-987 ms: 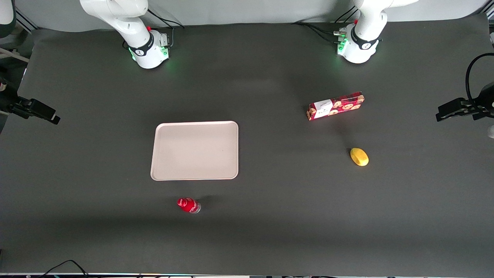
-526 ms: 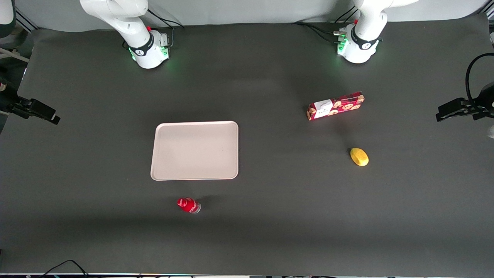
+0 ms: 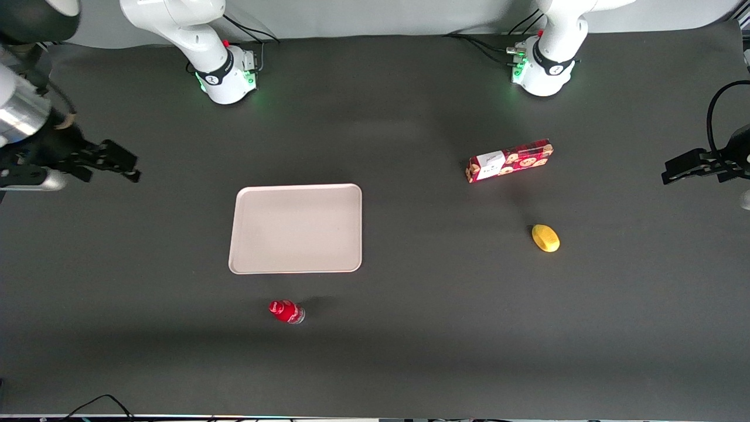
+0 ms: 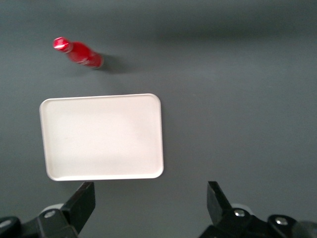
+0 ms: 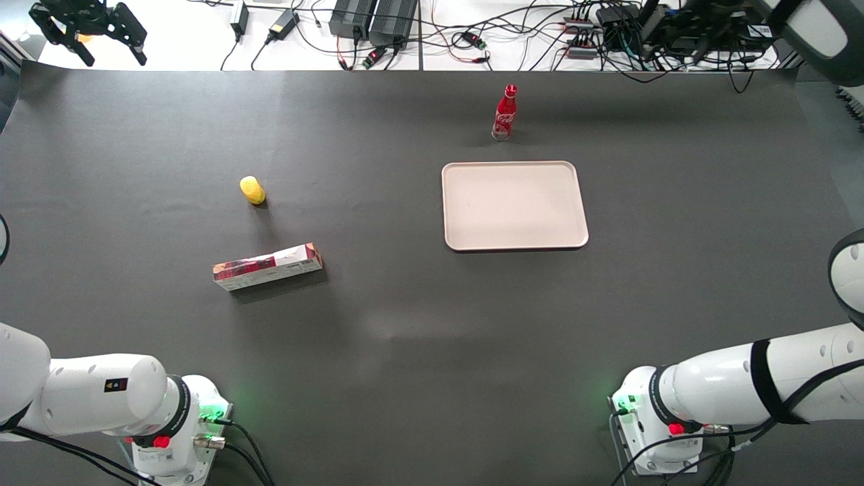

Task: Place coke bottle on tray
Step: 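Move the right gripper past the tray toward the red Coca-Cola bottle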

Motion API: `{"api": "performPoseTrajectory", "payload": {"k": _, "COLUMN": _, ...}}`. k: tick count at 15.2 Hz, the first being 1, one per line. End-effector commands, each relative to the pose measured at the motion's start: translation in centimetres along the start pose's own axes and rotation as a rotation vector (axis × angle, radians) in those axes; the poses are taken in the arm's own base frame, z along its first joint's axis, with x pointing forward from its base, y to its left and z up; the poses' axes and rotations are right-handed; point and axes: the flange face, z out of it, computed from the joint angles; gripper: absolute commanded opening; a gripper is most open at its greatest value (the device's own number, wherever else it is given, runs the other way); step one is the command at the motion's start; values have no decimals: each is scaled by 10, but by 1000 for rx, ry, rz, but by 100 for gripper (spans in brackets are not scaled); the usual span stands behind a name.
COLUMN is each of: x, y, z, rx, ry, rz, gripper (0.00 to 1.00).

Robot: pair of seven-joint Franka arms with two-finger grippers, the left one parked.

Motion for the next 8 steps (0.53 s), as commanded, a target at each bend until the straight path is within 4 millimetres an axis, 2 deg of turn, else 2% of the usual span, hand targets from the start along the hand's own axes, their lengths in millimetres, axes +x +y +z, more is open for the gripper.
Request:
{"api": "performPoseTrajectory", "payload": {"k": 1, "x": 1, "y": -68, "z": -12, "rx": 34, "ry": 20, "rz": -98, "gripper": 100}}
{"api": "performPoseTrajectory", "payload": {"k": 3, "x": -2, "y": -99, "z": -12, "rx": 37, "ry": 23, "rz": -150, "gripper": 100}}
{"api": "performPoseTrajectory", "payload": {"k": 5, "x": 2, "y": -116, "z": -8, "rx": 37, "ry": 23, "rz": -170, "gripper": 100}}
{"api": "performPoseTrajectory", "payload": {"k": 6, "x": 9, "y": -119, "z": -2, "rx": 35, "ry": 20, "rz": -170, "gripper": 100}}
{"api": "performPoseTrajectory", "payload": {"k": 8, "x": 37, "y": -130, "z": 26, "rx": 32, "ry": 26, "rz": -171, "gripper": 100}}
